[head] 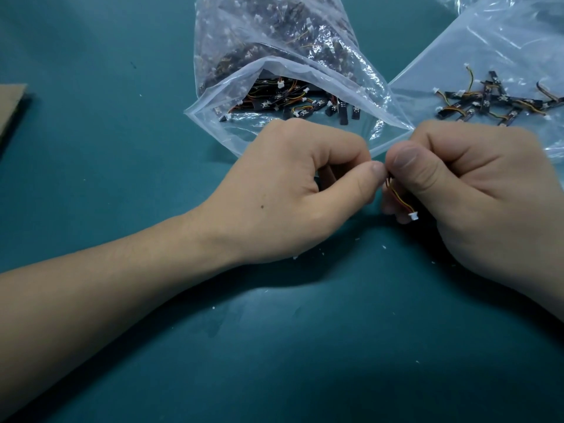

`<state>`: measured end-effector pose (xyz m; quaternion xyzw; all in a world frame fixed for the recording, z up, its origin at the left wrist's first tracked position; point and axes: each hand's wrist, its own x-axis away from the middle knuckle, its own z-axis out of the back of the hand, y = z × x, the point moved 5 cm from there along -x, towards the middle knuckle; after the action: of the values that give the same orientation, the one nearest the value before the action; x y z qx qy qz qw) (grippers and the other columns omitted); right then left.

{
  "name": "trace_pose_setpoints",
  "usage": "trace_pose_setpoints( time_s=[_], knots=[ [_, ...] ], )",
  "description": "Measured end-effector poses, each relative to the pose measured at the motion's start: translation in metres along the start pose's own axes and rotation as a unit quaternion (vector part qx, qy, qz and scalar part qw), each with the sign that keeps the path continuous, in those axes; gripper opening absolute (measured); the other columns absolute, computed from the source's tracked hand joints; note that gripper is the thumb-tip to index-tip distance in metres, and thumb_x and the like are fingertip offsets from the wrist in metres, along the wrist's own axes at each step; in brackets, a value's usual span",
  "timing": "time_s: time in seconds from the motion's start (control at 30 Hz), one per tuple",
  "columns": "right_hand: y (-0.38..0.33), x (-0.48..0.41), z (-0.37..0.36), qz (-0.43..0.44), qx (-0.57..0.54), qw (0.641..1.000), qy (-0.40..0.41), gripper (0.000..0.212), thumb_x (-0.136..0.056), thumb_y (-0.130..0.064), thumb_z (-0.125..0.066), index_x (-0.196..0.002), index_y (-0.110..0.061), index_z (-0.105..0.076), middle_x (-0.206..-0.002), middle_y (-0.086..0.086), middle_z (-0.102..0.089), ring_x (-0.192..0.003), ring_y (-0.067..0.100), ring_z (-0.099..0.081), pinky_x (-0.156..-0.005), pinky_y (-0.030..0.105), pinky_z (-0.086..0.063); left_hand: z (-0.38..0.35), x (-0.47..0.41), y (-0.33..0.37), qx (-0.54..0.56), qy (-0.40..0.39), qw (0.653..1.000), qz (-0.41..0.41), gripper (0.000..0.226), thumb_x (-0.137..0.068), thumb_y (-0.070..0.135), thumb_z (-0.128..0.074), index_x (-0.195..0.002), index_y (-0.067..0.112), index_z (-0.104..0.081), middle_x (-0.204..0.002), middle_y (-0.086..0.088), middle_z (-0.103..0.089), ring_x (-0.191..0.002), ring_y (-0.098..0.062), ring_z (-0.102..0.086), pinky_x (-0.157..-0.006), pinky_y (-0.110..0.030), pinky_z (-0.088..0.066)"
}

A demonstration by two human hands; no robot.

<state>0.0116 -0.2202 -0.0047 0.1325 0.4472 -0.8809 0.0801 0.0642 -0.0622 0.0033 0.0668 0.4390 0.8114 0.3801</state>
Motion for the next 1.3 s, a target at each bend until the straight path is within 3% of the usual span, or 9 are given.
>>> trace_pose_setpoints(
  time_s=[0.17, 0.33, 0.53, 0.83, 0.93, 1.03, 1.13, 1.3],
  knots=[
    [0.0011, 0.0, 0.0006, -0.009, -0.027, 1.0, 0.007, 0.05, -0.107, -0.045, -0.05, -0.072, -0.013, -0.064, -0.066, -0.004, -0.068, -0.055, 0.017, -0.061, -0.054, 0.019, -0.043, 0.0018, 0.0009, 0.002, -0.002, 0.027, 1.0, -0.014, 0.034, -0.101, 0.021, -0.059, -0.072, 0.007, -0.07, -0.063, -0.004, -0.064, -0.062, -0.018, -0.058, -0.062, -0.033, -0.045],
    [0.0027, 0.0001, 0.0012, -0.013, -0.018, 1.0, 0.01, 0.05, -0.106, -0.056, -0.046, -0.074, -0.021, -0.062, -0.069, -0.001, -0.07, -0.058, 0.022, -0.063, -0.054, 0.031, -0.047, 0.0006, 0.0008, 0.0024, 0.008, 0.015, 1.0, -0.014, 0.033, -0.101, 0.022, -0.058, -0.073, 0.008, -0.069, -0.064, -0.005, -0.064, -0.063, -0.019, -0.059, -0.065, -0.038, -0.045],
    [0.0062, -0.0004, 0.0003, -0.013, -0.036, 0.999, -0.009, 0.053, -0.11, -0.047, -0.04, -0.074, -0.015, -0.062, -0.071, 0.001, -0.07, -0.059, 0.016, -0.065, -0.056, 0.024, -0.046, 0.0018, 0.0012, 0.004, -0.014, 0.025, 0.999, -0.025, 0.031, -0.101, 0.019, -0.061, -0.072, 0.01, -0.07, -0.062, -0.003, -0.062, -0.062, -0.019, -0.058, -0.062, -0.034, -0.045],
    [0.0069, 0.0001, -0.001, -0.017, -0.008, 1.0, -0.016, 0.051, -0.107, -0.054, -0.041, -0.077, -0.02, -0.064, -0.072, -0.006, -0.071, -0.064, 0.024, -0.065, -0.06, 0.043, -0.05, 0.0014, 0.001, 0.0034, 0.018, 0.013, 1.0, -0.021, 0.038, -0.103, 0.025, -0.059, -0.07, 0.01, -0.068, -0.058, 0.008, -0.055, -0.057, -0.013, -0.05, -0.056, -0.022, -0.039],
    [0.0066, -0.0002, -0.0007, -0.015, -0.003, 1.0, -0.015, 0.05, -0.107, -0.05, -0.041, -0.074, -0.019, -0.063, -0.071, -0.007, -0.071, -0.063, 0.023, -0.066, -0.06, 0.037, -0.049, 0.002, 0.0001, 0.0051, -0.002, 0.023, 0.999, -0.027, 0.034, -0.101, 0.028, -0.063, -0.068, 0.021, -0.067, -0.056, 0.011, -0.056, -0.056, -0.011, -0.053, -0.056, -0.017, -0.038],
    [0.0059, -0.0007, -0.0004, -0.006, 0.013, 1.0, -0.018, 0.048, -0.109, -0.044, -0.041, -0.073, -0.02, -0.062, -0.071, -0.01, -0.07, -0.063, 0.019, -0.065, -0.06, 0.026, -0.047, 0.0021, 0.0002, 0.0064, -0.027, 0.039, 0.998, -0.046, 0.034, -0.101, 0.029, -0.065, -0.067, 0.028, -0.066, -0.056, 0.006, -0.06, -0.056, -0.019, -0.056, -0.054, -0.027, -0.043],
    [0.007, -0.0011, -0.0008, -0.013, -0.007, 1.0, -0.019, 0.047, -0.109, -0.044, -0.042, -0.072, -0.023, -0.06, -0.071, -0.006, -0.07, -0.061, 0.019, -0.064, -0.059, 0.024, -0.045, 0.001, 0.0003, 0.0044, -0.042, 0.046, 0.997, -0.041, 0.034, -0.1, 0.032, -0.066, -0.068, 0.022, -0.069, -0.057, 0.0, -0.062, -0.056, -0.021, -0.057, -0.056, -0.031, -0.043],
    [0.0079, 0.0001, -0.0014, -0.023, -0.02, 0.999, -0.009, 0.054, -0.107, -0.054, -0.041, -0.075, -0.016, -0.062, -0.071, -0.005, -0.071, -0.061, 0.023, -0.065, -0.058, 0.043, -0.051, 0.004, 0.0024, 0.009, 0.002, 0.045, 0.998, -0.052, 0.032, -0.101, 0.022, -0.063, -0.069, 0.02, -0.07, -0.059, 0.008, -0.061, -0.057, -0.016, -0.056, -0.055, -0.02, -0.041]
  ],
)
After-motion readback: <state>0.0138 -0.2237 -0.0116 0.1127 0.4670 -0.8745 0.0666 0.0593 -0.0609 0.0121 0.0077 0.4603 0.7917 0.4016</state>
